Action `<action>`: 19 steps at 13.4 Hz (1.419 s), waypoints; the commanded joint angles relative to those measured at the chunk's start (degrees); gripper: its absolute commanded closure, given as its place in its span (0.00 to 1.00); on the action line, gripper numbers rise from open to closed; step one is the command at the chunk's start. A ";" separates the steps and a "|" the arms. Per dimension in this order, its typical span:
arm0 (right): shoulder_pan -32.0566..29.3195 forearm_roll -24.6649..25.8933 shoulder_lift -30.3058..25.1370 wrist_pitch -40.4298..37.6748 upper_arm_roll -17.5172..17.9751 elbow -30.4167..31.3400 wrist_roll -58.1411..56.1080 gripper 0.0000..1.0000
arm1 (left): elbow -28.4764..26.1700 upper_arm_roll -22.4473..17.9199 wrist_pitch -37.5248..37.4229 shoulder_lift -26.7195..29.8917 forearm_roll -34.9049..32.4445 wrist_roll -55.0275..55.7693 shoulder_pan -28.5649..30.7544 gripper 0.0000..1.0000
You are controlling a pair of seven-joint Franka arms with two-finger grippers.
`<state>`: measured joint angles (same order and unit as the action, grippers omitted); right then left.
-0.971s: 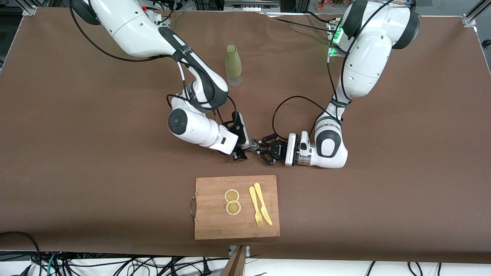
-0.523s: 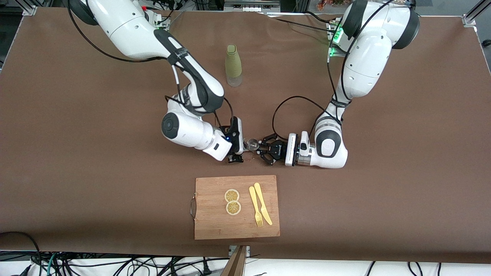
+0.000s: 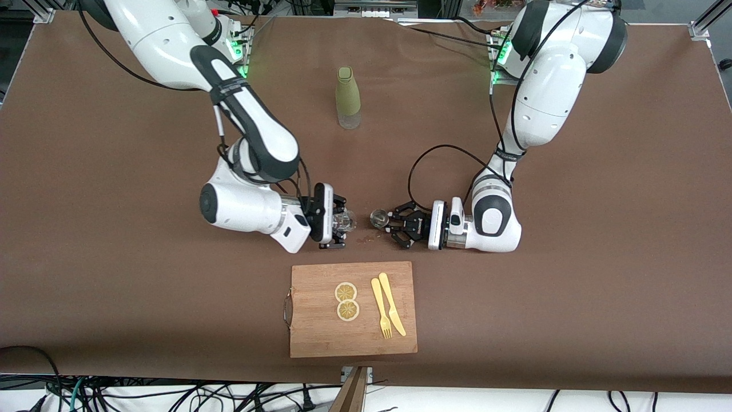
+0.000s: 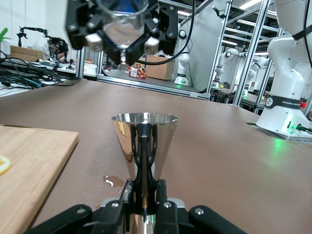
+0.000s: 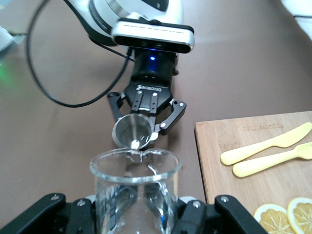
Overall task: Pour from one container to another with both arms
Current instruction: 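Upright the glass cup and move both grippers apart, then lower the glass cup with the right gripper while the left gripper lowers the jigger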
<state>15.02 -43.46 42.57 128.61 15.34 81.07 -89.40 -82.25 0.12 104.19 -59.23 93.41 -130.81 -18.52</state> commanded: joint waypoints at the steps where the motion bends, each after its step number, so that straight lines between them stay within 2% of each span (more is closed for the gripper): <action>1: -6.47 -7.93 -3.72 -7.21 0.31 5.14 -10.93 0.96 | -0.10 0.50 -0.82 -0.09 0.98 -4.26 3.74 1.00; 4: -14.29 -12.08 -3.37 -14.60 0.22 6.12 -20.34 0.96 | -0.90 0.15 -7.67 -0.01 -1.20 -5.07 8.57 1.00; 6: -18.78 -13.49 -3.37 -16.37 0.22 8.74 -24.92 0.96 | -0.90 -0.38 -12.15 0.17 -4.71 -5.16 12.26 1.00; 7: -21.93 -13.67 -3.11 -16.99 0.31 10.41 -28.60 0.96 | -0.90 -1.08 -14.61 0.34 -7.34 -5.16 14.37 1.00; 10: -29.85 -19.37 -0.12 -23.65 0.22 13.23 -39.94 0.96 | -0.55 -2.31 -23.21 1.13 -16.74 -5.07 21.40 1.00; 12: -34.68 -19.82 2.59 -26.38 0.22 15.52 -46.97 0.96 | -0.02 -2.40 -27.79 1.23 -23.15 -5.25 26.41 1.00; 15: -40.40 -19.82 7.52 -29.30 0.13 15.70 -52.88 0.95 | 0.07 -2.58 -33.24 1.23 -29.50 -8.31 32.66 1.00; 19: -43.31 -19.82 12.00 -29.65 -0.04 15.61 -56.75 0.94 | 0.16 -7.23 -38.00 1.14 -33.02 -14.20 36.27 1.00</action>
<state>-26.99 -62.07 53.22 99.78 14.32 96.71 -144.18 -81.87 -6.03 68.14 -59.01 62.71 -141.50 16.98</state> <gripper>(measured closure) 0.877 0.793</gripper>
